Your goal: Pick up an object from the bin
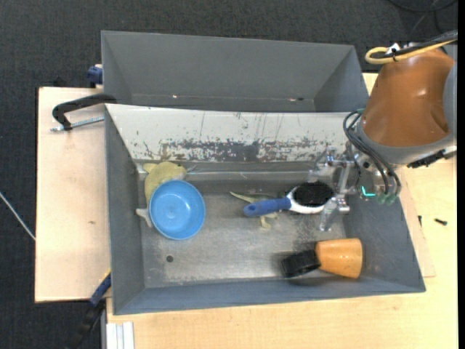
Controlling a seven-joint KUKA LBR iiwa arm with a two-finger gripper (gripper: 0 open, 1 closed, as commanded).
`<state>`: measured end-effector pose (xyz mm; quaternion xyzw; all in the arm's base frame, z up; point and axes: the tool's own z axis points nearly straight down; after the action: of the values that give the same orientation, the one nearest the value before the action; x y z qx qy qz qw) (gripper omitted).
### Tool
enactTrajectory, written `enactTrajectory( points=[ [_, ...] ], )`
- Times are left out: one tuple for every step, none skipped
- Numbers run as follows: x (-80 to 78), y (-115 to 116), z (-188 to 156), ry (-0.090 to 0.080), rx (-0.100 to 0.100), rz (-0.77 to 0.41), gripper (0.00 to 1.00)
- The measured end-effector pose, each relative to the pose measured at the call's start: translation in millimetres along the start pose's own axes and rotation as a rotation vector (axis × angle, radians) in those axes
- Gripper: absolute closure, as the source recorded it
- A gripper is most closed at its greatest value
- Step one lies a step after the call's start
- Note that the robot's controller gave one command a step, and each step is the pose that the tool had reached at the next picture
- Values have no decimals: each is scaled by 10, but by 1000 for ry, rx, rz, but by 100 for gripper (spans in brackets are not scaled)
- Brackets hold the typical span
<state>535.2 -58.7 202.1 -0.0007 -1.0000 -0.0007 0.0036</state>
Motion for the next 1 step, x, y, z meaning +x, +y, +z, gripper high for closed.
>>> enactTrajectory(
  points=[
    [-307, 117, 1300, -14, -2, 299, 0]
  ],
)
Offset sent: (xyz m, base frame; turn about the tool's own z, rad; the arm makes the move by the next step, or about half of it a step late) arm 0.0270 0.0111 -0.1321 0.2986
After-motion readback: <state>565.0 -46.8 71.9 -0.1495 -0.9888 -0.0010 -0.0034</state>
